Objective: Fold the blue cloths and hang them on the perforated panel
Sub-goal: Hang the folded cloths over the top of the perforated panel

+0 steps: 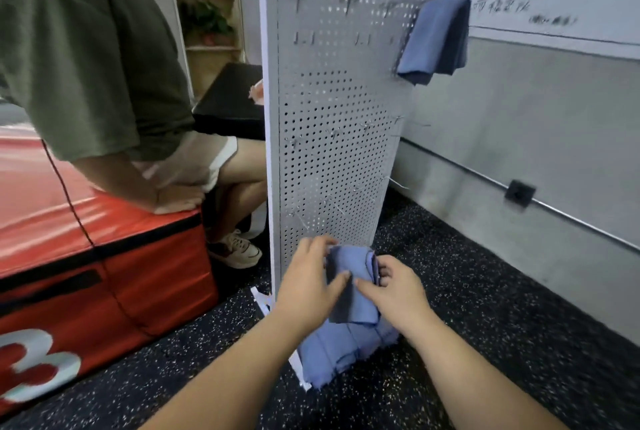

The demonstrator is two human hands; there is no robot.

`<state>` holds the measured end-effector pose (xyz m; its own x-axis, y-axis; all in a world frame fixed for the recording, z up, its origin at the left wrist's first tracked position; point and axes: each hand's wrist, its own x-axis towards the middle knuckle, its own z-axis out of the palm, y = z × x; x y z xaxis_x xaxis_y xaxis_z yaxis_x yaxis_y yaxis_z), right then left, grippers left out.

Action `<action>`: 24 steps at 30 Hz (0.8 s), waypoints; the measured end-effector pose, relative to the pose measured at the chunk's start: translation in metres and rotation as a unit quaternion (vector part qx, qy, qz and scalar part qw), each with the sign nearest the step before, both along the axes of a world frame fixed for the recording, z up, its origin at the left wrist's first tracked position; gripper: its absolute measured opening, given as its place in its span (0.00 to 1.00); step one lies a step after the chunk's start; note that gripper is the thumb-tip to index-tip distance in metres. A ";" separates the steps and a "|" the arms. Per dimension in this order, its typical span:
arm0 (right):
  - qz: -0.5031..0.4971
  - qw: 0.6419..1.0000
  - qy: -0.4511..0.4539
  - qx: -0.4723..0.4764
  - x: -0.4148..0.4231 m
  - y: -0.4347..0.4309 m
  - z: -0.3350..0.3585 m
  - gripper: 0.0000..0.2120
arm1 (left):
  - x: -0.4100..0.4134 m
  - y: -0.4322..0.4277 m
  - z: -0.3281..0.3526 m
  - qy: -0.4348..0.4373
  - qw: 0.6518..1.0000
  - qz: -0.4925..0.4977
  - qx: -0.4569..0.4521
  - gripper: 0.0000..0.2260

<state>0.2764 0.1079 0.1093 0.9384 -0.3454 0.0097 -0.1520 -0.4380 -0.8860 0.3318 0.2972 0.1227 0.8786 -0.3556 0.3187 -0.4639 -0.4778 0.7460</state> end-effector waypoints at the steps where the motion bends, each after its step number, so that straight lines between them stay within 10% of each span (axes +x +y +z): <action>1: -0.001 1.000 -0.012 0.005 -0.002 0.001 0.008 0.18 | -0.003 -0.003 0.007 -0.016 1.000 -0.002 -0.002 0.23; 13: -0.015 0.989 -0.127 0.079 -0.009 -0.004 0.106 0.08 | -0.006 -0.023 0.106 -0.097 0.994 -0.006 -0.040 0.15; 24: 0.019 0.965 -0.142 0.221 0.001 -0.032 0.220 0.09 | 0.019 -0.028 0.224 0.130 0.956 -0.160 -0.207 0.12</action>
<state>0.2778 0.0757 0.3289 0.9316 -0.3406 0.1270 0.1325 -0.0074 -0.9912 0.3505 0.2689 0.3470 0.8143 -0.5107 0.2758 -0.3093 0.0202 0.9507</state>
